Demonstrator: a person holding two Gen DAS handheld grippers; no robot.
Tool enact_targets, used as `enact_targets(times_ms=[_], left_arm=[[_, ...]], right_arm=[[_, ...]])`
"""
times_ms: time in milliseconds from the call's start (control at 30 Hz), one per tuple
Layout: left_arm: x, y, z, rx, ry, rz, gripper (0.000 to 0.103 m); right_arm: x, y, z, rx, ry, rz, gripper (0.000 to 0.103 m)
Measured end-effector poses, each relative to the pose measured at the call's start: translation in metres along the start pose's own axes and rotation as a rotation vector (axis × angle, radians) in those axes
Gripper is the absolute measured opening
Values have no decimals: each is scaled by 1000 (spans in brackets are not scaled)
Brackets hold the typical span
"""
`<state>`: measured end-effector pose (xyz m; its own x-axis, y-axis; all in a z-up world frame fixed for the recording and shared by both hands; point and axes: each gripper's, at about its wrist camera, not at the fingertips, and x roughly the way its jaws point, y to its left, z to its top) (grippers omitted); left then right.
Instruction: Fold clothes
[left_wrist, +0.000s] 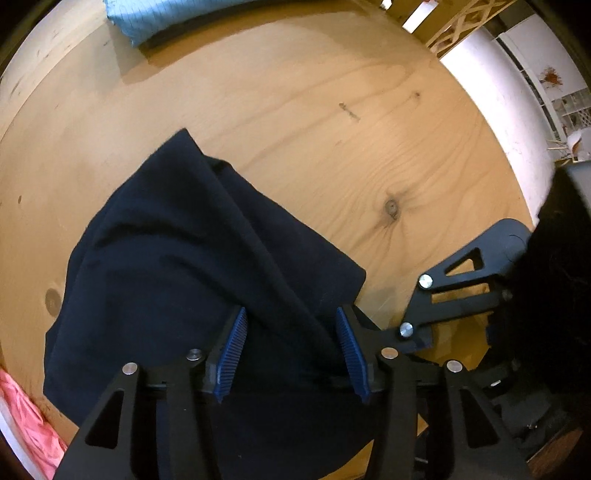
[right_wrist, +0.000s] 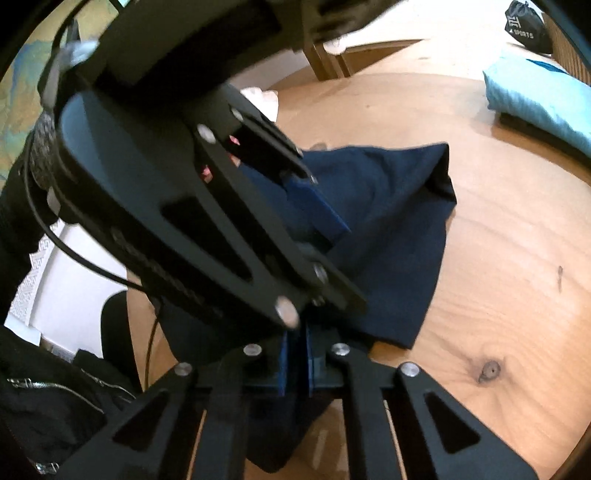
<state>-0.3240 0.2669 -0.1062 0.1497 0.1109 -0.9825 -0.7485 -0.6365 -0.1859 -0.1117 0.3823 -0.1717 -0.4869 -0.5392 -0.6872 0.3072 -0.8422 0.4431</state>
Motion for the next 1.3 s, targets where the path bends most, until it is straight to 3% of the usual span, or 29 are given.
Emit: enact_targets(times_ms=[100,133,167,233,267,433,567,633,800,900,1000,1100,1200,1300], left_arm=[[-3,-4,-1,17,-20,-7,48],[-5,-3,-3,23,-33,-8,39],[-7,-2,-6,28,-47,-7,21],[-12,1,-10,38,-75,-3,6],[-15,2,-13,43,-89,-2,6],[-32,7,-25,49,-128,-23,7],[-39,-2,-31,63,-148,-7,7],[-36,-5,-27,81,-141,3,7],[-31,-1,-44,119,-112,16,7],[-32,-2,-47,130,-107,17,7],[-35,-6,-46,133,-124,18,7],[-42,-6,-45,126,-146,15,7],[-47,-6,-49,124,-150,20,7],[-50,-7,-53,131,-156,16,7]], right_arm=[[-3,8,3,-26,-43,12,7],[-2,10,4,-29,-46,18,7],[-1,10,3,-28,-35,23,10],[-4,7,-3,-20,-10,34,17],[-8,2,-6,-12,-1,39,22],[-33,-23,-9,28,-30,2,22],[-17,-6,4,-111,17,-83,23],[-17,-5,3,-99,32,8,23],[-58,-42,-10,63,-72,143,23],[-45,-40,-5,17,-61,7,23],[-15,-16,-4,-104,27,-22,23],[20,5,-5,-272,101,-110,26],[44,9,-2,-336,132,-160,27],[51,8,0,-344,124,-154,27]])
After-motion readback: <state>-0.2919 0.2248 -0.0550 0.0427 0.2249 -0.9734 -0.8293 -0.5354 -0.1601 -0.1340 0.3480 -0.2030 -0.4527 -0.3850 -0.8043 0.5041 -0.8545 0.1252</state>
